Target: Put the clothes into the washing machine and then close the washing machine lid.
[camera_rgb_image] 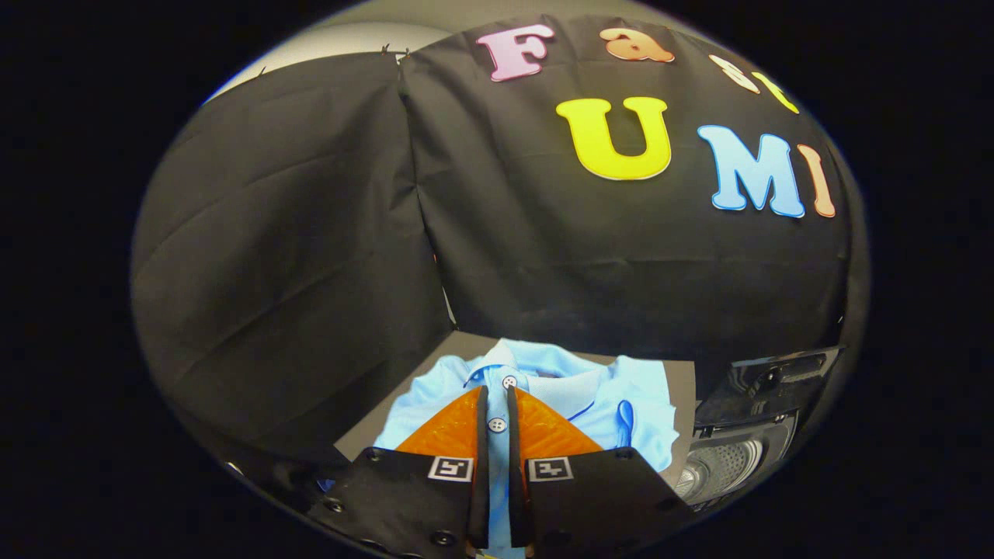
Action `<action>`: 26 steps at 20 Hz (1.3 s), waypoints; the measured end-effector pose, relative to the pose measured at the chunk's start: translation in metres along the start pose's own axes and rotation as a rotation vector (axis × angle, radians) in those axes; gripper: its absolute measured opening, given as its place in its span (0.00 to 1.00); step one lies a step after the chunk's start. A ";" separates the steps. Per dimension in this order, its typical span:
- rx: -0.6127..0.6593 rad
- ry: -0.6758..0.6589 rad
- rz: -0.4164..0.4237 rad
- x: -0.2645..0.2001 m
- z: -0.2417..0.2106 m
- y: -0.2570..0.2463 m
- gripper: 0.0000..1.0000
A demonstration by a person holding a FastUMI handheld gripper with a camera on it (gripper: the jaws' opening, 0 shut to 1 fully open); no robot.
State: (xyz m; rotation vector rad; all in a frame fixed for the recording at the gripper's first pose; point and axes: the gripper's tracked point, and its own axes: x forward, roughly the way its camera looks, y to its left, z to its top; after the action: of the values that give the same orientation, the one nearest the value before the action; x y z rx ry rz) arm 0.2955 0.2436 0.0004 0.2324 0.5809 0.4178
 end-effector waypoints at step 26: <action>-0.025 -0.338 -0.087 -0.163 0.174 -0.126 0.12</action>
State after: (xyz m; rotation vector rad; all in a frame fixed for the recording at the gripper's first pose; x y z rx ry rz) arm 0.3115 0.0422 0.1794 0.2468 0.2534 0.2925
